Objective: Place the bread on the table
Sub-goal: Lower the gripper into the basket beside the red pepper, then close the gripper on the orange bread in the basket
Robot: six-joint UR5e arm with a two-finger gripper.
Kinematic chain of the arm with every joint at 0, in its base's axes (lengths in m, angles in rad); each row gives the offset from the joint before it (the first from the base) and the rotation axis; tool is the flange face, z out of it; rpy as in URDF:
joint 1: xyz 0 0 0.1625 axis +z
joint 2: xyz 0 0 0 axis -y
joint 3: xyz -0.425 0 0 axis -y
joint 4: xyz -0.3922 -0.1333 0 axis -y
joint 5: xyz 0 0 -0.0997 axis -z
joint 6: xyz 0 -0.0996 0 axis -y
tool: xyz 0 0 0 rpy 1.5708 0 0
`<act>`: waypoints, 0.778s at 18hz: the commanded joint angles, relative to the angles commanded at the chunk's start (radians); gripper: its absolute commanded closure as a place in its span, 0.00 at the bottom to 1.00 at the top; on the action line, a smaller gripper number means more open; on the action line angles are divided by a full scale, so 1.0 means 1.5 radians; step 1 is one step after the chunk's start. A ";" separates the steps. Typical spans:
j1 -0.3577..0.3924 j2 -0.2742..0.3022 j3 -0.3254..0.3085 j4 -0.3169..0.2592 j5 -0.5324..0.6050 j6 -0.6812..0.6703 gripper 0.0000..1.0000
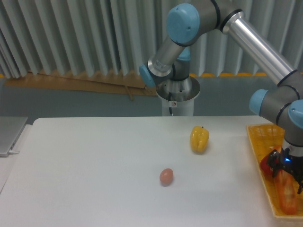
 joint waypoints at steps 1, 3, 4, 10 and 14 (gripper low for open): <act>0.001 -0.002 0.001 0.000 0.000 0.005 0.00; 0.001 -0.006 0.000 0.013 0.001 0.009 0.00; 0.001 -0.006 0.000 0.013 0.000 0.009 0.00; 0.001 -0.010 -0.001 0.013 0.000 0.017 0.00; 0.001 -0.014 -0.002 0.014 0.000 0.025 0.00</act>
